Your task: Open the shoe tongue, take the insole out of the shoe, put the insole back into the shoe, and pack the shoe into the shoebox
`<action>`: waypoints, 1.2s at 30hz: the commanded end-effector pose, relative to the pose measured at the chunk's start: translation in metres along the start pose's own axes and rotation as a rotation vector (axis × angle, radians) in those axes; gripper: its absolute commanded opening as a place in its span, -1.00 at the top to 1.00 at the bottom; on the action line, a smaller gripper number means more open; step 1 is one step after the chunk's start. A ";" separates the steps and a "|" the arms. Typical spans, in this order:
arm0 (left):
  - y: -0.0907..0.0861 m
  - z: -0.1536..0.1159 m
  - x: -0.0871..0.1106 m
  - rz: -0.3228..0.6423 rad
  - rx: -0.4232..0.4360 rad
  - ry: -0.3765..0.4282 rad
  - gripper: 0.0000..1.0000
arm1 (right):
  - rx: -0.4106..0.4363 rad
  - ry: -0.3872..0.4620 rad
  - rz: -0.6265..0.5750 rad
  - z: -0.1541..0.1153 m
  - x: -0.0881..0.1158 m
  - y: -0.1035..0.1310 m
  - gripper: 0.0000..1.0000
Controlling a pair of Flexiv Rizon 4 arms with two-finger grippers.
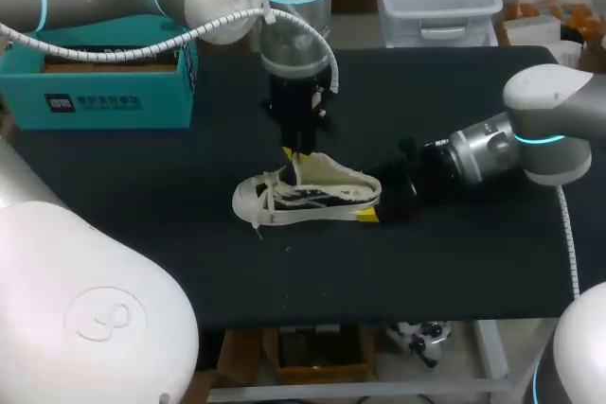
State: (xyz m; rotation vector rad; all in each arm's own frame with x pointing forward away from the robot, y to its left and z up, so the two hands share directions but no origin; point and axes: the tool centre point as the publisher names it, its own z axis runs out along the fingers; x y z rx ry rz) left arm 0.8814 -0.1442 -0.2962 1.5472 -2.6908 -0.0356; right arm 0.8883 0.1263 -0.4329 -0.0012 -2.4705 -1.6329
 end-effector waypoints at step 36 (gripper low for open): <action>0.068 0.005 -0.050 -0.488 0.263 0.253 1.00 | -0.002 0.001 0.002 0.007 -0.004 -0.009 1.00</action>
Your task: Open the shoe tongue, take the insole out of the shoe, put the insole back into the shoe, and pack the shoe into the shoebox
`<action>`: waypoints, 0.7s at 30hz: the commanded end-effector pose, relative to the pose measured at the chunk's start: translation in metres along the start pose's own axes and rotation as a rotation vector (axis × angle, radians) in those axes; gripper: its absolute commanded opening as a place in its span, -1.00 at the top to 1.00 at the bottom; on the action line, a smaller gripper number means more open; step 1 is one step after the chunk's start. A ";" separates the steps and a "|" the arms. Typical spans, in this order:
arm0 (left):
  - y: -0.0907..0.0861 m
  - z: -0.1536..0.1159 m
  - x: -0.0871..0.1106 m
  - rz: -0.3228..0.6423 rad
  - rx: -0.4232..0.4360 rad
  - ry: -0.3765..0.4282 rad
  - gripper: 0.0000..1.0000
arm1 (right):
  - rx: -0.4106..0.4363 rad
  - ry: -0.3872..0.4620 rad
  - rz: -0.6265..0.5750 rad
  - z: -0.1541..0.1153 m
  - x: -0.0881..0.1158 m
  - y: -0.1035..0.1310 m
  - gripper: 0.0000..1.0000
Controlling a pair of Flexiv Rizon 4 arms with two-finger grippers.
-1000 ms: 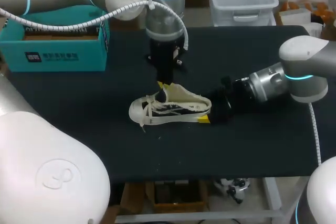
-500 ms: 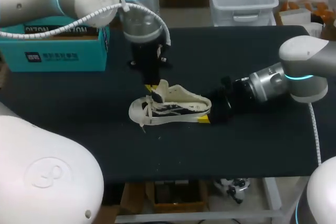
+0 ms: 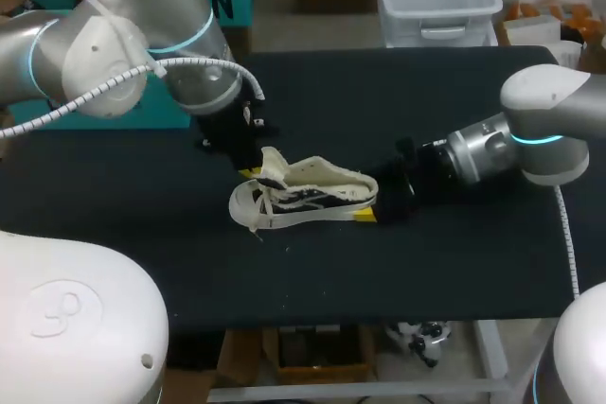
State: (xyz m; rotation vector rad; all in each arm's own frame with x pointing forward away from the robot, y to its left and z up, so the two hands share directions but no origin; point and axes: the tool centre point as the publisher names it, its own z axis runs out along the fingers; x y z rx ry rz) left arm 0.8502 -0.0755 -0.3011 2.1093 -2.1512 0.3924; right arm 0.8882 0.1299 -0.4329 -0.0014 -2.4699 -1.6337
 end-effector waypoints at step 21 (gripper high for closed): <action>-0.006 -0.073 0.089 0.924 -0.110 0.086 1.00 | -0.001 0.001 0.002 0.004 -0.004 -0.011 1.00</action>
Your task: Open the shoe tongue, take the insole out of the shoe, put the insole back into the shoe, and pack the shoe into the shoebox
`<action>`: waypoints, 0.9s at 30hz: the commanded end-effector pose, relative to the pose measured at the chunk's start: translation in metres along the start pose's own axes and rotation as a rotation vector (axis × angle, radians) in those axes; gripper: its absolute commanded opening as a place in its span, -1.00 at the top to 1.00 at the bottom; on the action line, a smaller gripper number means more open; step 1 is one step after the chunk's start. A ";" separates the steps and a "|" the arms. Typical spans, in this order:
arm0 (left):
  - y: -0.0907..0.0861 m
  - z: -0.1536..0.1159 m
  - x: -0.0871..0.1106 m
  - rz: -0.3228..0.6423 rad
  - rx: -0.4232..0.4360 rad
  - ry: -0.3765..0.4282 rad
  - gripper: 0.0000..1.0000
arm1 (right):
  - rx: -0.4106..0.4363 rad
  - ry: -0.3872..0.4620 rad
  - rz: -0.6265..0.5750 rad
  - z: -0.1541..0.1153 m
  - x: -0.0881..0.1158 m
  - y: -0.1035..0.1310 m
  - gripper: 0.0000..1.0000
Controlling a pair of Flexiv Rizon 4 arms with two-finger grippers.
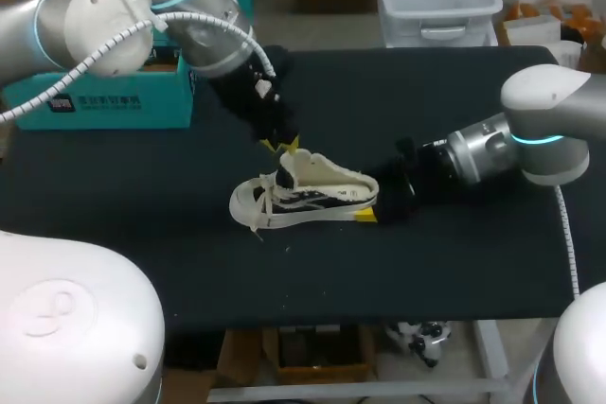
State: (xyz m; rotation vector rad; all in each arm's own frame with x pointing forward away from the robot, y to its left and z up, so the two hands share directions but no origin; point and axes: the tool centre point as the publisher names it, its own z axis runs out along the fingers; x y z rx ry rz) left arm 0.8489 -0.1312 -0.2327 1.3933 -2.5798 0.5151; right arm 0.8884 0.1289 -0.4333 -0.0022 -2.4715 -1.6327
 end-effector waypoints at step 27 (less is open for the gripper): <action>-0.030 0.030 0.028 1.210 -0.483 -0.142 1.00 | -0.002 0.002 0.002 0.004 -0.003 -0.010 1.00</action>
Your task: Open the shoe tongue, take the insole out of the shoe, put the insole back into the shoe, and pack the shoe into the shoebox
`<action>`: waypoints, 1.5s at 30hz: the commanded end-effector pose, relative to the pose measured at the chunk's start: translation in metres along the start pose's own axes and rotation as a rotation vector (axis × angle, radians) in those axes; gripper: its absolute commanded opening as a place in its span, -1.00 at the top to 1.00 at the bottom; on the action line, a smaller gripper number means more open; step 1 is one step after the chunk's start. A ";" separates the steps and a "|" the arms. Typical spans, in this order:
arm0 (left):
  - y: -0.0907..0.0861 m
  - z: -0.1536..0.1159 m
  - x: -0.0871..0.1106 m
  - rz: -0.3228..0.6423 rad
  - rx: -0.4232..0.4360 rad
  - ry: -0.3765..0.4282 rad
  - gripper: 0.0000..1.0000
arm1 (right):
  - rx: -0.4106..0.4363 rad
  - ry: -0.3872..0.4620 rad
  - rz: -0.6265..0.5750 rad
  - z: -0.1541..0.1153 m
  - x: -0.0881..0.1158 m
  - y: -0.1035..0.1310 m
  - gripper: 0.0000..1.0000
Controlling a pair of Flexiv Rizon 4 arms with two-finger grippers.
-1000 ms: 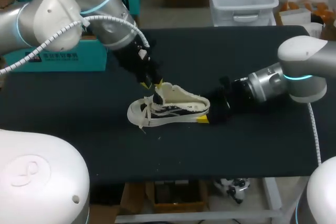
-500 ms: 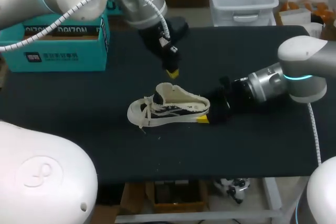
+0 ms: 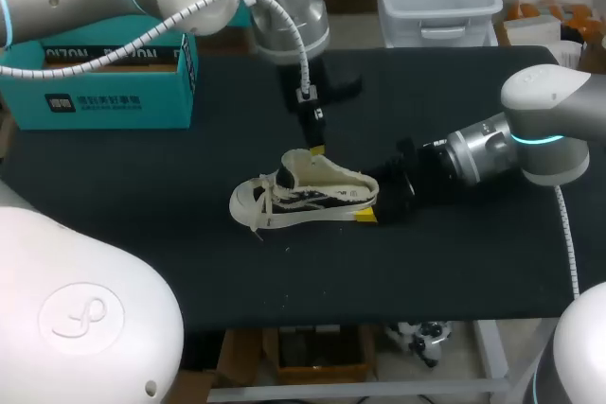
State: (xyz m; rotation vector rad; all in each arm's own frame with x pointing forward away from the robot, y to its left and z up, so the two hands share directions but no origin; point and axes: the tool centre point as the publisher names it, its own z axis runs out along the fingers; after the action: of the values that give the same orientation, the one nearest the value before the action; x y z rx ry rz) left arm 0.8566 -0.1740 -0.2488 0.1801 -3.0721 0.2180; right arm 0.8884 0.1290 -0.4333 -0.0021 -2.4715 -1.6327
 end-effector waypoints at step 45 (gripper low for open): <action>0.028 0.118 -0.008 0.280 -0.126 -0.110 1.00 | -0.002 0.001 0.002 0.004 -0.003 -0.010 1.00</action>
State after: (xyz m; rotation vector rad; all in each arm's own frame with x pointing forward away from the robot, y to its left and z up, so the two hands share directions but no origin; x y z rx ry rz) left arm 0.8571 -0.1653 -0.3662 -0.2676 -3.1832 0.0207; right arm 0.8883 0.1290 -0.4333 -0.0018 -2.4715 -1.6327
